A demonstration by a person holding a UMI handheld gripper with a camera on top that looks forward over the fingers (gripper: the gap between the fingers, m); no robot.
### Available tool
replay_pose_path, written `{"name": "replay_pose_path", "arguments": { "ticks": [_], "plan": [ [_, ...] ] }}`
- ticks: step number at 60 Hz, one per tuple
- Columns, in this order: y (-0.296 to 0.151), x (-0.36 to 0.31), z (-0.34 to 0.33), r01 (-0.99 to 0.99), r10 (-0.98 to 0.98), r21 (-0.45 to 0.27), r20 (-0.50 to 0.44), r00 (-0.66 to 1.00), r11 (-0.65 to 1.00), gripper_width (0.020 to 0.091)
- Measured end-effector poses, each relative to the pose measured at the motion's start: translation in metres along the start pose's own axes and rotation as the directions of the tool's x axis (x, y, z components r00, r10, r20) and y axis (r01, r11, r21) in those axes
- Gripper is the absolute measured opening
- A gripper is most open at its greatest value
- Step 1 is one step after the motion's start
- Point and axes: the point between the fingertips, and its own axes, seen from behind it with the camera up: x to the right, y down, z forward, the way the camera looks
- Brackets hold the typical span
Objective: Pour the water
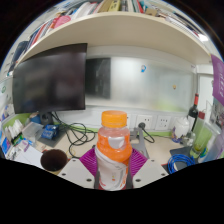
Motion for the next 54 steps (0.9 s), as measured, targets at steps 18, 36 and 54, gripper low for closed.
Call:
{"name": "replay_pose_path", "arguments": {
  "ticks": [18,36,54],
  "plan": [
    [0.032,-0.002,0.022,-0.035,0.034,0.017,0.046,0.998,0.999,0.0401],
    [0.035,-0.002,0.014,-0.015,0.013,0.057,0.038,0.999,0.998,0.0533],
    [0.074,-0.002,-0.048,-0.039,0.035,-0.102,-0.043,0.998,0.994,0.0854]
  ]
}}
